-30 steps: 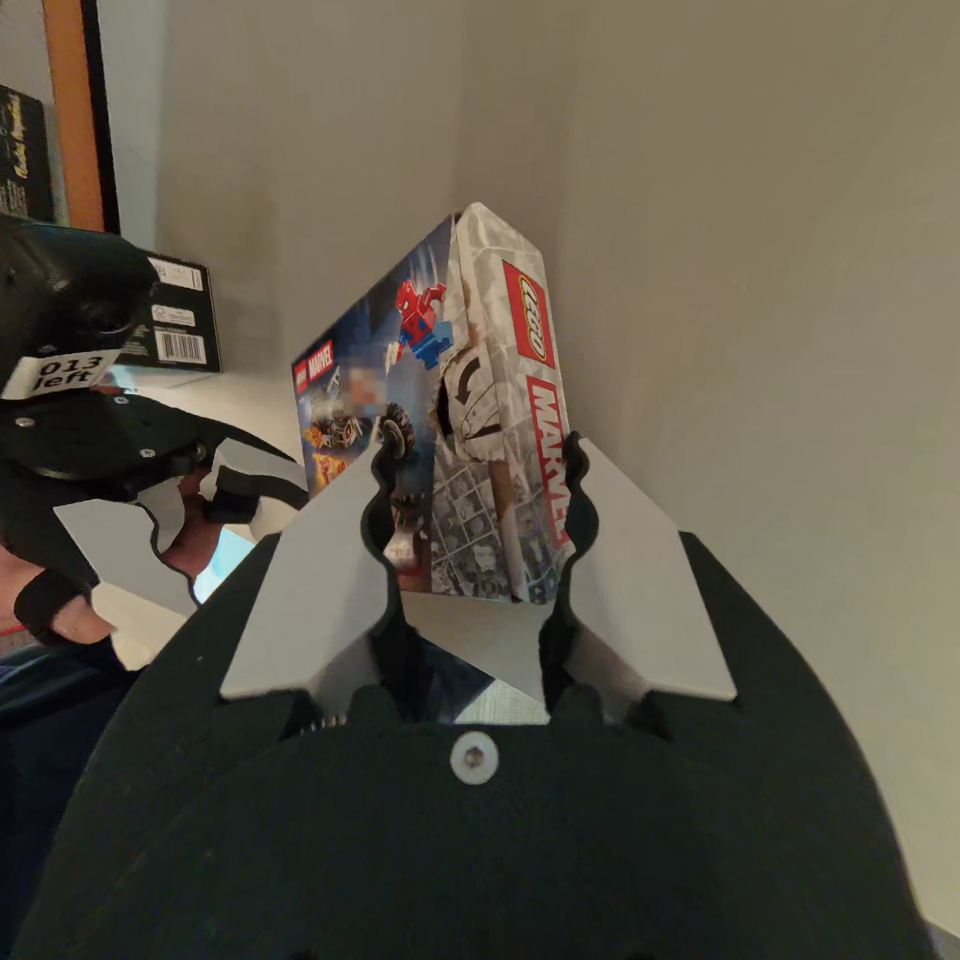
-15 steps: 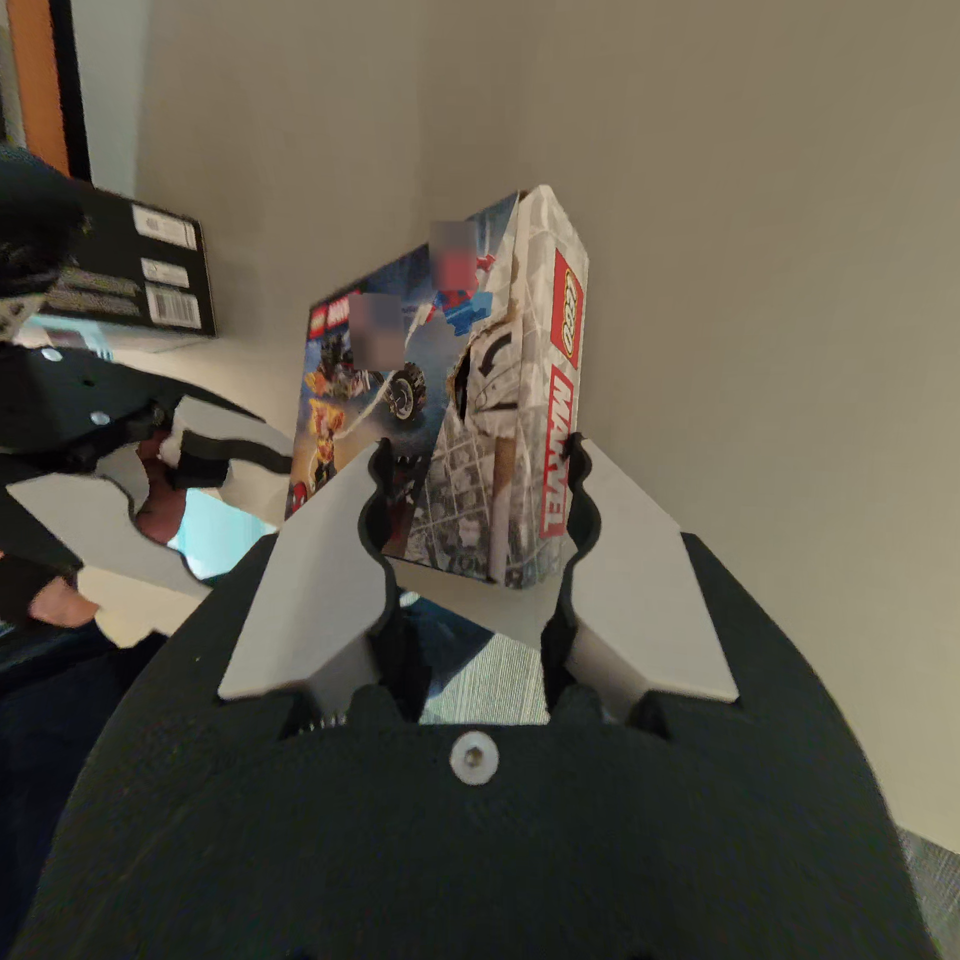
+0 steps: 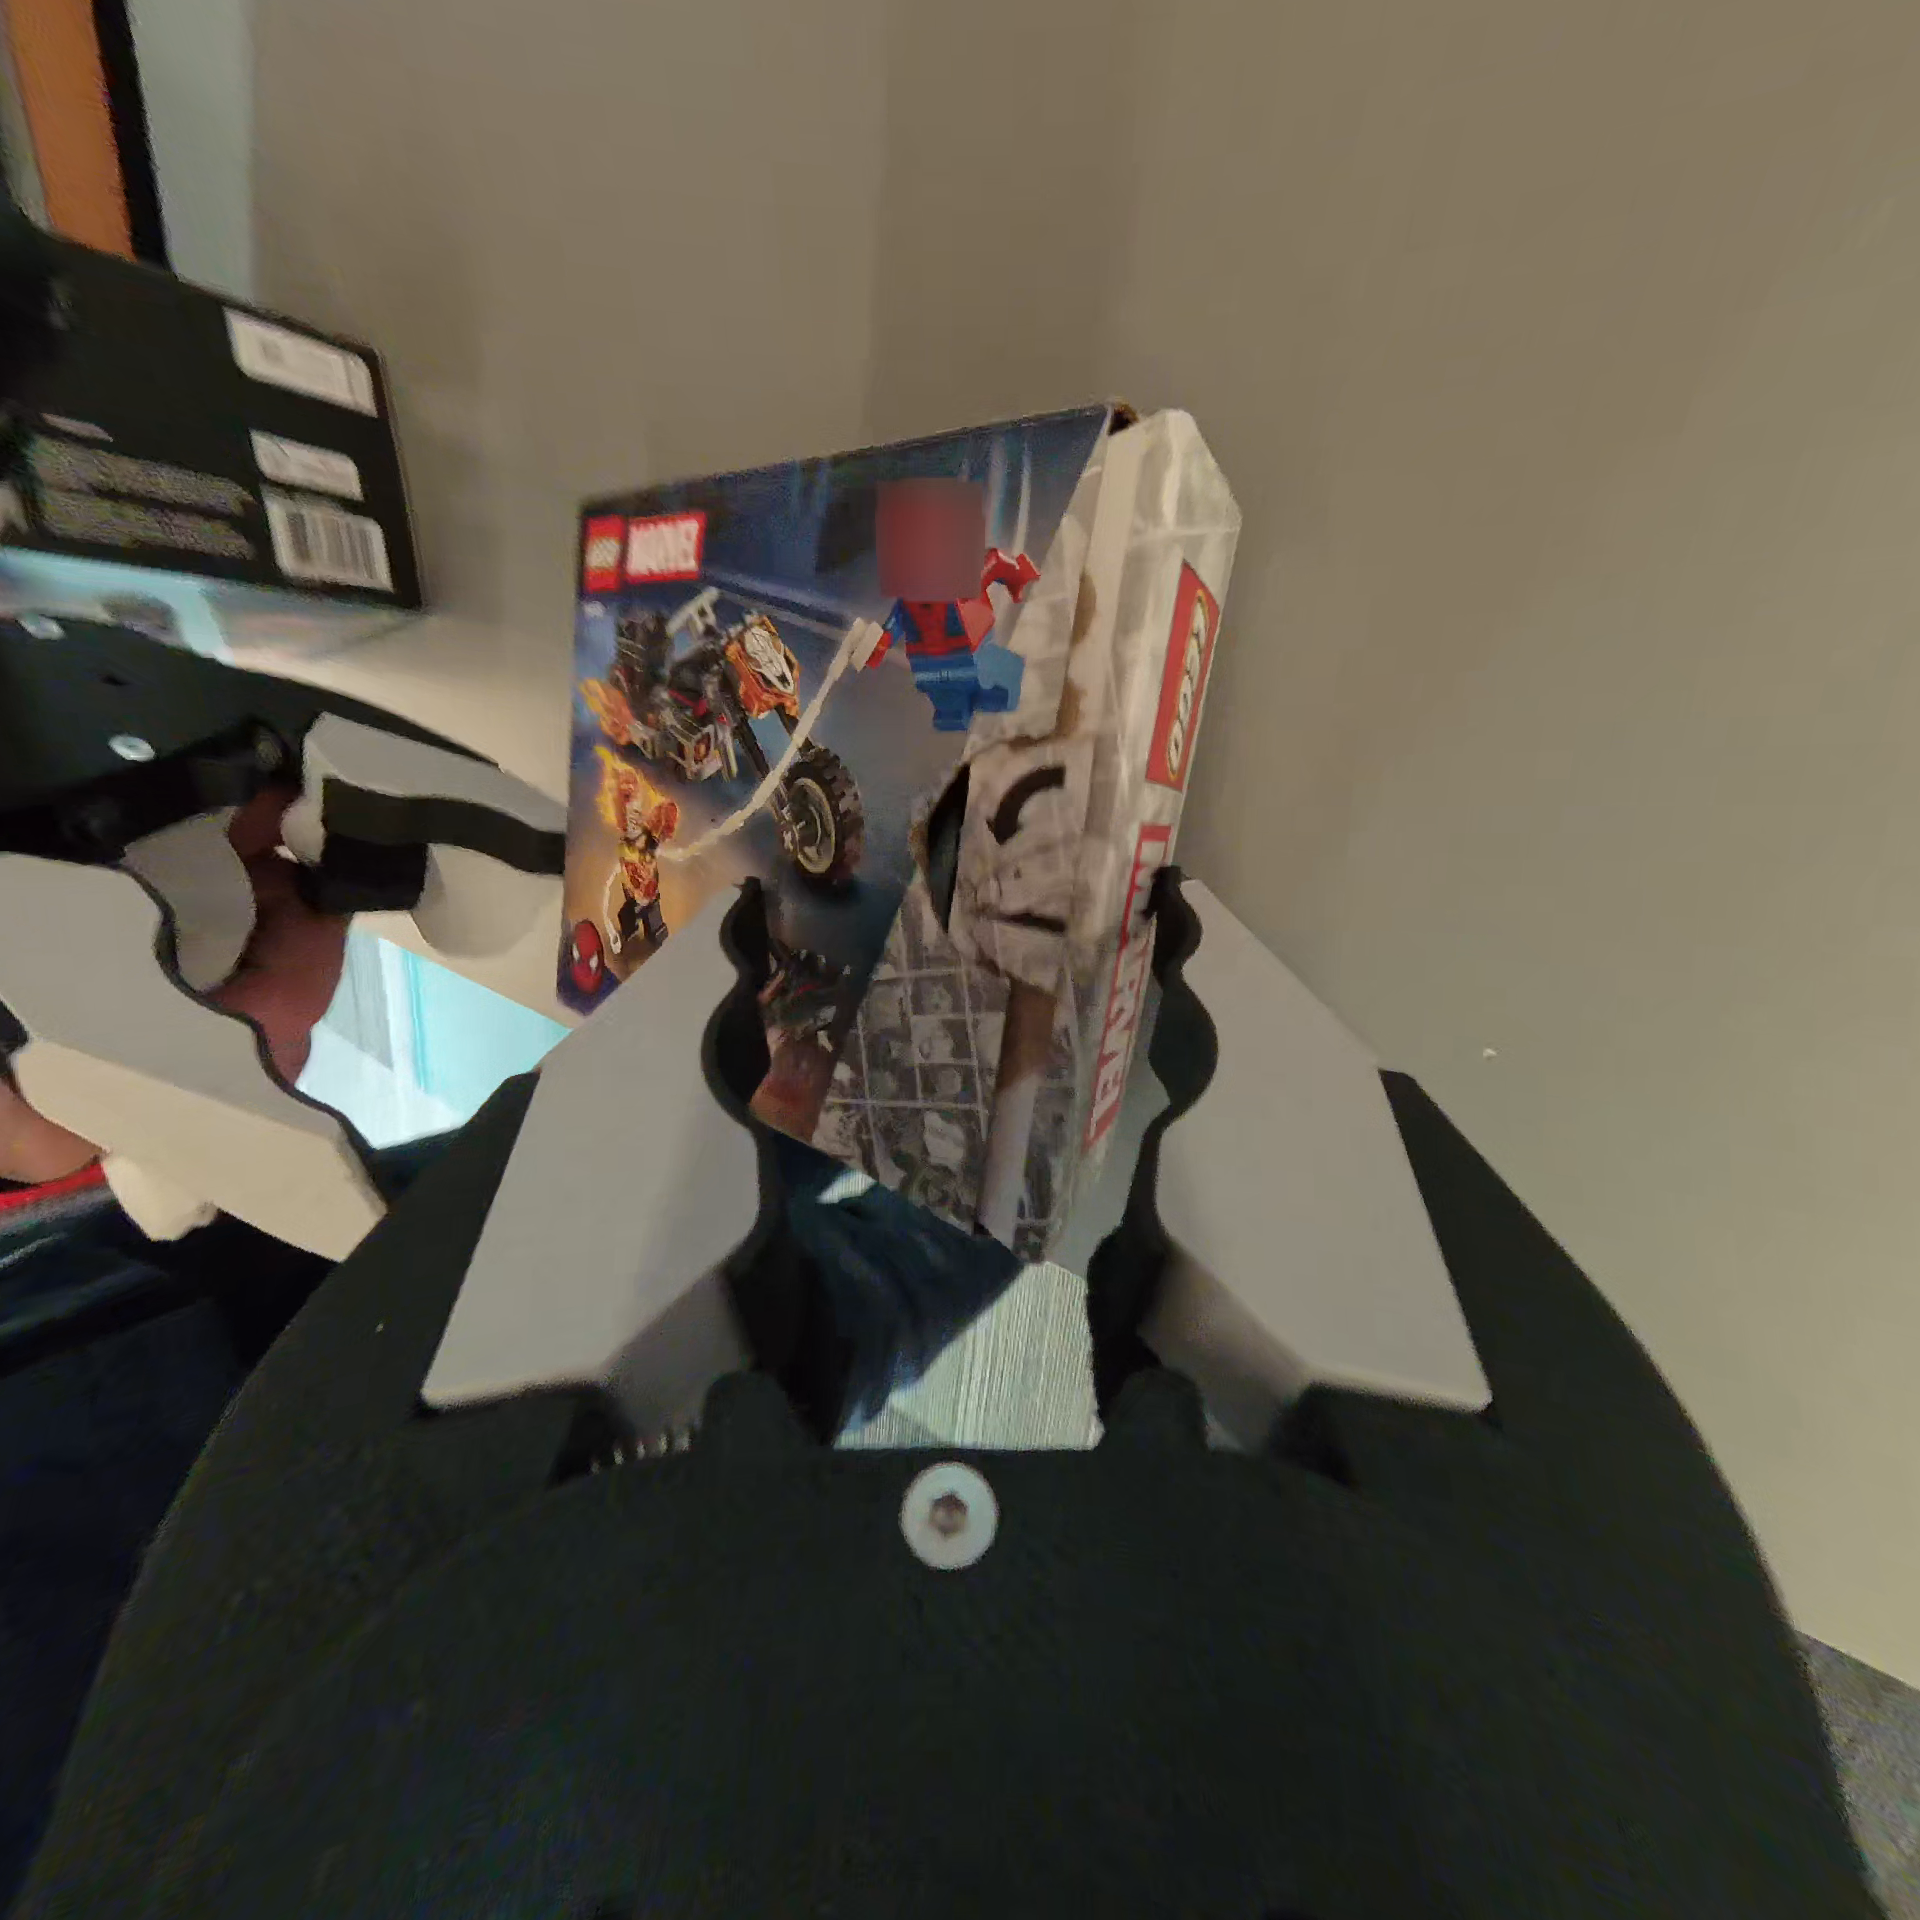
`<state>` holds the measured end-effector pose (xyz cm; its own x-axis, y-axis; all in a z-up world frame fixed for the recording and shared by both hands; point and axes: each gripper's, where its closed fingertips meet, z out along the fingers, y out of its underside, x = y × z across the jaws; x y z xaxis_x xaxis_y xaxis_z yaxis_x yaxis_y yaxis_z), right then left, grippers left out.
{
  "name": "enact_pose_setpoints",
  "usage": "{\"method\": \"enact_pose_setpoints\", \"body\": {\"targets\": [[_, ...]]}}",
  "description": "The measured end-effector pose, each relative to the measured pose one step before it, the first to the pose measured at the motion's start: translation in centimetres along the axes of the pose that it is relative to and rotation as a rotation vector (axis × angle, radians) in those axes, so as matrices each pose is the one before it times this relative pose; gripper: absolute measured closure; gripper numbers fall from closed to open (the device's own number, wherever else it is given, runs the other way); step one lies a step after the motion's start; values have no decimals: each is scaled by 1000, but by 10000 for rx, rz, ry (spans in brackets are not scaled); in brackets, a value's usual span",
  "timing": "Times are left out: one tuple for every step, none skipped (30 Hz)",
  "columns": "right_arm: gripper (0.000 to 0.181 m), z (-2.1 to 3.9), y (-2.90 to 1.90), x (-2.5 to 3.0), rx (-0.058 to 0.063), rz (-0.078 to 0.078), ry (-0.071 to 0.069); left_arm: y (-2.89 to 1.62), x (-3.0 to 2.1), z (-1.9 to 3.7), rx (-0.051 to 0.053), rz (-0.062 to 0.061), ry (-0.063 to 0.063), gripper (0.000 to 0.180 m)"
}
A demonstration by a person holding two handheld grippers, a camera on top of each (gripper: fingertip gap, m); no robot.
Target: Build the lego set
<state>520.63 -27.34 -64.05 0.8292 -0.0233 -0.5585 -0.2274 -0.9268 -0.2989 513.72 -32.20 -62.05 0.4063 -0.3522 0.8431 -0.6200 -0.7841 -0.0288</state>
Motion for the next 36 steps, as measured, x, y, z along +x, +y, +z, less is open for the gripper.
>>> {"method": "enact_pose_setpoints", "body": {"targets": [[108,-659,-788,-288,364,28,-16,-162,387,-268,141,172,-58,64],[111,-679,-728,-290,252,-12,4,-247,495,-318,128,172,-52,66],[111,-648,-736,-286,189,-83,64,-421,817,-406,141,95,92,66],[111,-651,-922,-412,283,-150,16,-588,672,-502,182,151,-37,66],[111,-579,-827,-417,165,-197,29,-646,451,-535,162,191,-145,66],[111,-514,-713,-392,48,-214,54,-574,360,-498,81,197,-160,64],[111,-517,-842,-392,141,-206,86,-449,488,-445,-20,200,-30,63],[111,-556,-971,-440,226,-159,64,-548,458,-511,81,141,-51,64],[111,-585,-957,-498,185,-217,89,-610,362,-598,172,171,-144,67],[111,-570,-877,-494,105,-251,126,-517,494,-538,96,193,-78,65],[111,-611,-916,-456,162,-155,118,-463,610,-540,68,131,12,63],[111,-687,-1016,-448,248,-84,104,-600,678,-651,179,83,68,64],[111,-742,-1038,-485,257,-31,56,-811,660,-832,308,124,-10,64],[111,-820,-1181,-556,322,-56,57,-904,710,-924,304,153,-8,64],[111,-885,-1290,-613,345,-126,113,-887,823,-919,228,189,43,65],[111,-898,-1337,-686,304,-134,113,-872,872,-960,172,247,7,64],[111,-920,-1461,-782,316,-167,103,-911,934,-975,177,229,28,63],[111,-934,-1606,-779,368,-269,124,-925,1046,-972,171,186,158,61],[112,-793,-1552,-736,290,-274,125,-915,836,-951,207,206,113,62],[112,-627,-1381,-751,144,-216,108,-808,606,-956,196,227,9,64],[112,-554,-1545,-853,257,-215,101,-811,638,-1016,259,162,52,65],[112,-482,-1631,-945,311,-263,117,-789,770,-1069,276,147,142,66],[112,-372,-1544,-1061,214,-278,103,-657,646,-1135,214,195,63,66],[112,-308,-1530,-1218,190,-252,72,-638,556,-1293,231,164,-7,67],[113,-279,-1606,-1372,238,-311,78,-728,569,-1441,299,157,7,66],[113,-254,-1656,-1496,286,-340,70,-684,527,-1594,257,264,-13,67],[113,-148,-1504,-1606,189,-247,15,-802,403,-1816,316,151,-42,66],[113,-110,-1406,-1652,129,-165,5,-889,369,-1999,343,97,2,64],[113,-125,-1441,-1685,175,-181,28,-748,398,-2064,217,201,67,63],[113,-111,-1510,-1835,236,-174,18,-675,534,-2141,156,75,169,62],[113,-11,-1382,-1895,166,-126,17,-564,516,-2168,91,112,130,60],[113,86,-1291,-1977,140,-117,14,-267,311,-2213,-68,317,-49,61],[113,207,-1286,-2129,182,-75,-19,-290,124,-2313,37,265,-164,62],[113,331,-1297,-2239,241,-134,-12,-410,71,-2388,188,138,-142,61],[113,441,-1234,-2254,192,-127,-31,-306,-22,-2419,120,110,-134,61],[113,503,-1170,-2280,153,-133,-70,-332,-163,-2490,143,39,-140,62]]}}
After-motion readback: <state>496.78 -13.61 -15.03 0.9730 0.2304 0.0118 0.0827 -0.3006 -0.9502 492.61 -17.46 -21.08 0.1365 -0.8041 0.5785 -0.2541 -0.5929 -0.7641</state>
